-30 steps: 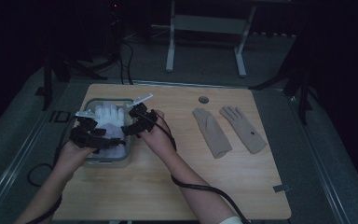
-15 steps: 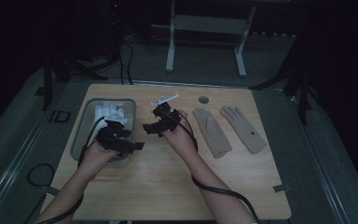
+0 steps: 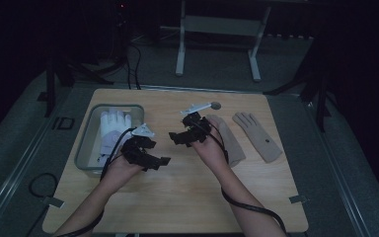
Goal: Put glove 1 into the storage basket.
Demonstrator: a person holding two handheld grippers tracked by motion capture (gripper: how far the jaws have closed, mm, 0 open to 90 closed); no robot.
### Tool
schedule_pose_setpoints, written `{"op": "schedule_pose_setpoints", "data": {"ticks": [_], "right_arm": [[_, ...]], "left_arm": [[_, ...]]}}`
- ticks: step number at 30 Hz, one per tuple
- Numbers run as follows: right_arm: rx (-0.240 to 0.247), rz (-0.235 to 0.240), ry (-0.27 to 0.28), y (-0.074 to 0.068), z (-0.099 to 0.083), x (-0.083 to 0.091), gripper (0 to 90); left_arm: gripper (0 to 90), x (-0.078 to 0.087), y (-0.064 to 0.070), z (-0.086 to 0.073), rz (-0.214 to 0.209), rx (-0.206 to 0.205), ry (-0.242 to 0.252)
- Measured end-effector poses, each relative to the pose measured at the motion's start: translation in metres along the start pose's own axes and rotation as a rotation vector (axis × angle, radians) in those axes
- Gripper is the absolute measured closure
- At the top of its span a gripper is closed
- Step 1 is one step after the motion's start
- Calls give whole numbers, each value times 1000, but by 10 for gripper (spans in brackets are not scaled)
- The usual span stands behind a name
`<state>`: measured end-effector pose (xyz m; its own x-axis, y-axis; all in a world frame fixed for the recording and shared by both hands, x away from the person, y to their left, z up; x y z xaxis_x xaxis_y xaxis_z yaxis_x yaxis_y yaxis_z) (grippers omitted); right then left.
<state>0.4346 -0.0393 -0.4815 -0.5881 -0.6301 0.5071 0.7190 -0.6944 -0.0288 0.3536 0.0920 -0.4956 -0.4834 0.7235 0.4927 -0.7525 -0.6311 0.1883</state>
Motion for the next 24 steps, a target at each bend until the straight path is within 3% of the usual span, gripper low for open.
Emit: {"op": "schedule_pose_setpoints", "data": {"ticks": [8, 11, 12, 21, 24], "right_arm": [[0, -2, 6, 16, -21, 15, 144], [88, -33, 12, 21, -31, 19, 141], [93, -25, 20, 23, -34, 20, 139], [36, 12, 41, 35, -62, 35, 121], [27, 13, 58, 39, -72, 42, 109]], "left_arm": [[135, -20, 15, -6, -41, -7, 31], [144, -27, 21, -9, -41, -32, 57], [144, -29, 22, -10, -45, -30, 63], [137, -43, 28, -23, -46, -24, 88], [77, -48, 31, -29, -36, -27, 77]]}}
Point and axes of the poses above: each handheld gripper's, and its own axes: x roughly backward along the jaws, z roughly out of its top, y roughly to its right, the point moved 6 cm from there along -x, roughly forward along the jaws, and after that the axes turned 13 degrees about y, right-handed, at the moved point
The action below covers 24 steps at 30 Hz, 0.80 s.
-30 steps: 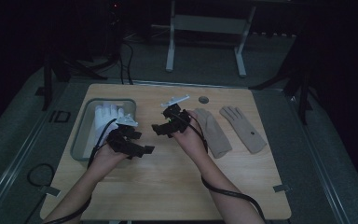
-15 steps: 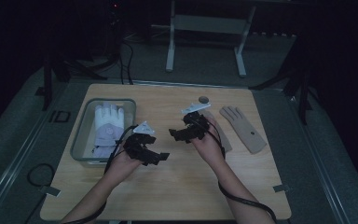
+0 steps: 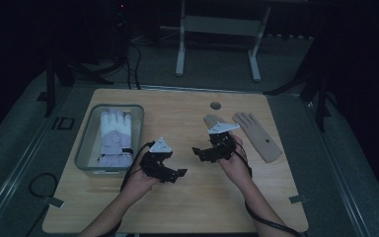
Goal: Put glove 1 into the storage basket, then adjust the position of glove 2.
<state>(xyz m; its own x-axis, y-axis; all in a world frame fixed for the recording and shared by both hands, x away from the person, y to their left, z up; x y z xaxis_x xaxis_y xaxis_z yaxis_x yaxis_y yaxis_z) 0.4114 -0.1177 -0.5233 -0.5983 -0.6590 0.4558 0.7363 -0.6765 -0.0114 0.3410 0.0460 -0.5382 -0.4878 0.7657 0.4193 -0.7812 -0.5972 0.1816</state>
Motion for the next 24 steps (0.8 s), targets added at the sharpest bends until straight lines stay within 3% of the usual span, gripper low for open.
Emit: {"op": "schedule_pose_setpoints", "data": {"ticks": [2, 6, 8, 12, 17, 21, 23, 24], "right_arm": [[-16, -1, 4, 4, -6, 5, 109], [-42, -47, 27, 15, -15, 15, 113], [-60, -24, 32, 18, -19, 19, 108], [-78, -42, 28, 26, -30, 25, 108], [-29, -47, 36, 34, -42, 34, 128], [-17, -49, 72, 43, -46, 42, 132], [-46, -43, 56, 47, -49, 44, 107], [-53, -58, 80, 50, -49, 45, 107]], "left_arm": [[16, -3, 1, -4, 3, 5, 2], [16, -7, 3, -13, 0, 25, 40], [16, -8, 4, -17, 20, 3, 57], [16, -8, 4, -24, 46, -27, 108], [16, -7, 3, -37, 94, -51, 141], [16, -6, 7, -46, 81, -66, 160], [16, -5, 8, -49, 74, -63, 171], [16, -5, 8, -50, 64, -56, 175]]}}
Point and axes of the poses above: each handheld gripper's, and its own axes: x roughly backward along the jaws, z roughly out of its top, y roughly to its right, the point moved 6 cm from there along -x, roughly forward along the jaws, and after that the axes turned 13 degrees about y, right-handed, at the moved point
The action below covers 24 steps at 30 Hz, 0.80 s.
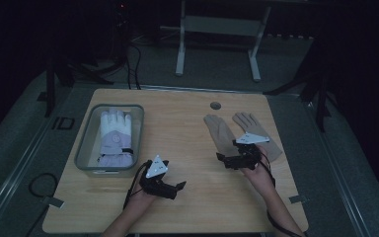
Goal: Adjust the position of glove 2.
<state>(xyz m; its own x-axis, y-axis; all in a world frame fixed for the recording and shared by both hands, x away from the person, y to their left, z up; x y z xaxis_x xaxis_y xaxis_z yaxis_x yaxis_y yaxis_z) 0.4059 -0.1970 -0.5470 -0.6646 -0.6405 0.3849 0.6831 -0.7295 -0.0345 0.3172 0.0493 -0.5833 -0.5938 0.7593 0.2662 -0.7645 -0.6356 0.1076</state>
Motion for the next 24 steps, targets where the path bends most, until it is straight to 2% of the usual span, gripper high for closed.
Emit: {"op": "schedule_pose_setpoints", "data": {"ticks": [2, 5, 7, 8, 9, 11, 12, 14, 19, 24], "right_arm": [[-19, 19, 11, 4, 0, 1, 107], [-33, -5, -1, 12, -2, -2, 118], [-22, -37, -4, 20, 0, -4, 183], [-17, -56, -14, 23, 0, -5, 252], [-22, -65, -18, 27, 2, -7, 279], [-44, -81, -7, 34, 5, -10, 397], [-50, -95, -20, 39, 6, -12, 452], [-44, -109, -33, 47, 7, -18, 490], [11, -120, -69, 57, 8, -37, 515], [22, -122, -86, 66, 9, -53, 487]], "left_arm": [[16, 0, 1, -3, -2, 9, -7], [16, 1, 4, -7, 4, -12, -22], [16, 2, 5, -8, 1, -16, -18], [16, 2, 6, -9, 1, -16, -13], [16, 3, 6, -9, -1, -20, -14], [16, 3, 7, -9, 1, -25, -3], [16, 3, 8, -10, 2, -28, -3], [16, 2, 9, -10, -6, -29, 0], [16, 2, 12, -10, -22, -38, 6], [16, 4, 11, -8, -15, -47, 20]]}}
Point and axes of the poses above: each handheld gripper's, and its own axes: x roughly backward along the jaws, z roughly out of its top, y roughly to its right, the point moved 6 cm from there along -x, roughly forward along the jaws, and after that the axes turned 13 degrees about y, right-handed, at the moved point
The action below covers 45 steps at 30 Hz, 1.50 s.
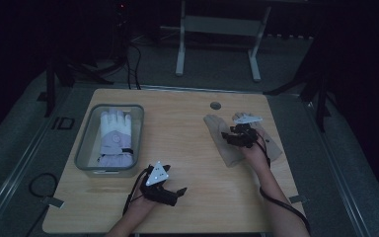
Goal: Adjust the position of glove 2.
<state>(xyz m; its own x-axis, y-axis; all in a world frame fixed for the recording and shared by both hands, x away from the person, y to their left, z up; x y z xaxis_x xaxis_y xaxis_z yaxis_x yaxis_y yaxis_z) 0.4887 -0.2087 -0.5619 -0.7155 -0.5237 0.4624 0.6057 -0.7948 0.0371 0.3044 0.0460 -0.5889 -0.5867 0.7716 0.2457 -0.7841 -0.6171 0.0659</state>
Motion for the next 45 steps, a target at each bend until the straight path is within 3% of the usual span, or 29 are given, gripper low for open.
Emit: {"op": "schedule_pose_setpoints", "data": {"ticks": [5, 10, 12, 18, 21, 24, 36, 38, 41, 44, 45], "right_arm": [[-30, -1, -30, 4, -6, -14, 469], [-15, 6, -86, 1, -22, -25, 439], [-8, -2, -78, -1, -26, -27, 435], [7, 0, -49, -8, -26, -28, 607], [1, 6, -30, -13, -26, -27, 753], [-23, -13, -29, -17, -26, -26, 793], [-161, -64, 47, -55, 16, 7, 809], [-166, -98, 66, -62, 25, 14, 809], [-218, -154, 80, -70, 36, 23, 809], [-264, -181, 86, -79, 38, 29, 809], [-255, -204, 90, -85, 38, 31, 809]], "left_arm": [[16, 0, -1, -1, 1, 11, 4], [16, 0, 0, -3, -5, 7, -6], [16, -1, 0, -3, -4, 3, -12], [16, 0, -1, -3, -5, 15, -9], [16, 0, -1, -4, -5, 15, -10], [16, 0, -1, -4, -6, 13, -10], [16, 0, 0, -3, -2, 4, -10], [16, 1, 1, -2, -2, 4, -7], [16, 1, 0, -1, 4, -1, -4], [16, 4, -1, 2, 11, 2, 12], [16, 5, -2, 3, 13, 2, 15]]}}
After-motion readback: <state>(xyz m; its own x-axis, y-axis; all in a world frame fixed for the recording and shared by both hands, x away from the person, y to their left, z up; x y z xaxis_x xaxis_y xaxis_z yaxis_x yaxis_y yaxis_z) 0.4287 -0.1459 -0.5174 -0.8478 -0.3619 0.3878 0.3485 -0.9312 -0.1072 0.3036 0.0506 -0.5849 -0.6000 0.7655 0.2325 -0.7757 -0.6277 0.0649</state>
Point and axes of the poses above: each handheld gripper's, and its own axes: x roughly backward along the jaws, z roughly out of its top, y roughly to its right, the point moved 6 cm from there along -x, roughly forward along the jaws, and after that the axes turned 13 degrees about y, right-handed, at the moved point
